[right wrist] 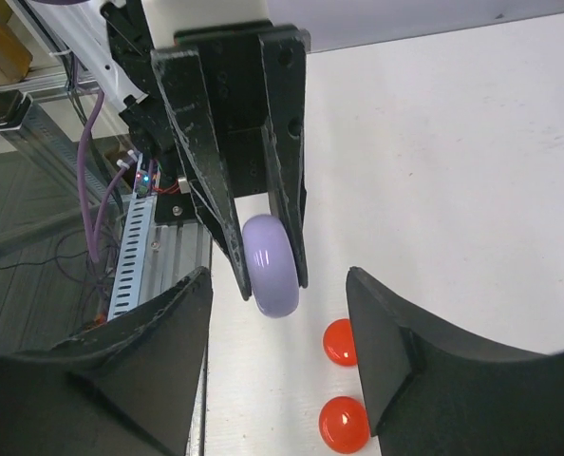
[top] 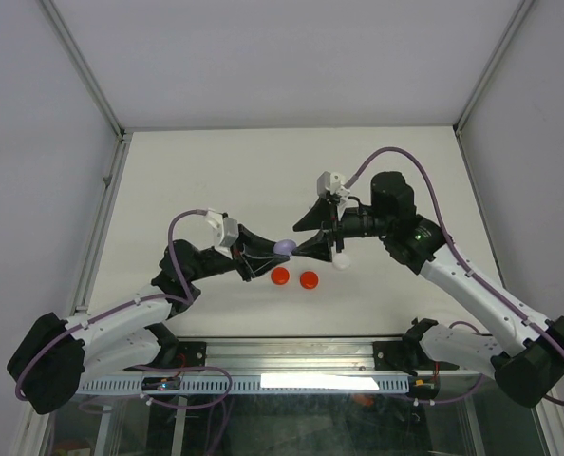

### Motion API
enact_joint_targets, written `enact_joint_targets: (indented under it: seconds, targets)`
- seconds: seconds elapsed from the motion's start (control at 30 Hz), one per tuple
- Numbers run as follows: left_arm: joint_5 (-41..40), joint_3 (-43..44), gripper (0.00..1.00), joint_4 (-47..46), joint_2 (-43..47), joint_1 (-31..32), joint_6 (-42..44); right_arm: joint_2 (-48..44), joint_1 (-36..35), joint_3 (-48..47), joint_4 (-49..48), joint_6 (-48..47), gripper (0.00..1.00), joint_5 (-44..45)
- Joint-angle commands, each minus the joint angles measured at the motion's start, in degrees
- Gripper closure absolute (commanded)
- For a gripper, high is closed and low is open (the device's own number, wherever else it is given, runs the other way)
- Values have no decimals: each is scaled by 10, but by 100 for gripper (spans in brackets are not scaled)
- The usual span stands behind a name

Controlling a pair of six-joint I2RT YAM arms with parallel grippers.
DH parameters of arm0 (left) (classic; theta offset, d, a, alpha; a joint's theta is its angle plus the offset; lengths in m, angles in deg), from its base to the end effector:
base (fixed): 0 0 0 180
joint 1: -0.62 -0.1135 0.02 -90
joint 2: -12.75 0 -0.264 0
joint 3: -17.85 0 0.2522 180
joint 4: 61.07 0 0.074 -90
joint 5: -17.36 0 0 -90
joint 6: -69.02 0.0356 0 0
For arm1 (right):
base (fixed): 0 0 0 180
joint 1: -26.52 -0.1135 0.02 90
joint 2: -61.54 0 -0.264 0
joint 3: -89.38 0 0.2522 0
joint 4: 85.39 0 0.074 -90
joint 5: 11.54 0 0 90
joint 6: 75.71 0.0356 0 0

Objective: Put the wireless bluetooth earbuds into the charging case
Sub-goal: Pick up the charging case at the center of the board, then open the charging case.

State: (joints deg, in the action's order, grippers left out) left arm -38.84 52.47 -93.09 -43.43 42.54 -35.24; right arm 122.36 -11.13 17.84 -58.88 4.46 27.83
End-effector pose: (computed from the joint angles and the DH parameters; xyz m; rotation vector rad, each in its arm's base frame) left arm 0.1426 -0.1547 0.2590 0.8558 1.2743 -1.2023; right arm 0.1669 0.1635 0.3646 -1.3030 1.3766 1.1440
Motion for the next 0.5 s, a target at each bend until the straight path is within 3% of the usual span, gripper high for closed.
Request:
enact_joint_targets:
  seconds: [0.0, 0.47]
  targets:
    - [-19, -12, 100, -104, 11, -1, -9, -6, 1, 28, -119, 59, 38, -15]
    - [-1, -23, 100, -177, -13, -2, -27, 16, -6, 54, -179, 81, 37, 17]
